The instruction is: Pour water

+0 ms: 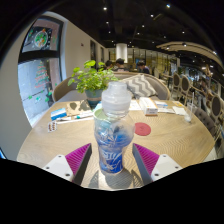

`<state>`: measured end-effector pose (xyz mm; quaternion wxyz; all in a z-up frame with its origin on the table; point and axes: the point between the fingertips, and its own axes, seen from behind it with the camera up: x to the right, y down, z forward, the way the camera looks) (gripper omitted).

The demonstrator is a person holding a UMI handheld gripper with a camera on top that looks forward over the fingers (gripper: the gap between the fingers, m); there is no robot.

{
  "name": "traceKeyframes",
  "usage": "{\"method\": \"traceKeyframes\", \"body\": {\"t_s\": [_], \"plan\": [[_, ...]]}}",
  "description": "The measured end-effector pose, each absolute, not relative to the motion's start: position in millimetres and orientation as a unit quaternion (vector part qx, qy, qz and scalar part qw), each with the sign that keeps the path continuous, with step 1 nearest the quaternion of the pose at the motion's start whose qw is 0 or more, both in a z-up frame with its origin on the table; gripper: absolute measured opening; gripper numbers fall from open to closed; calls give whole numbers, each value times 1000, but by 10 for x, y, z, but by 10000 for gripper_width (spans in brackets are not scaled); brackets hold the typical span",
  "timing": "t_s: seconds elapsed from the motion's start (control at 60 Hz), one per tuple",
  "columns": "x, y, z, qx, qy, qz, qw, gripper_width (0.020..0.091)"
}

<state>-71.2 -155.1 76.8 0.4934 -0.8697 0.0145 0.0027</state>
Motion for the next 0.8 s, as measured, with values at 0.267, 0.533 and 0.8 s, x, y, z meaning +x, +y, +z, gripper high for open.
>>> {"method": "traceKeyframes", "body": {"t_s": [0.267, 0.533, 0.8], "plan": [[-703, -1205, 650, -857, 24, -5, 514, 456], [-306, -1101, 1124, -850, 18, -80, 520, 360], [620, -461, 1932, -801, -134, -321, 487, 360]]}}
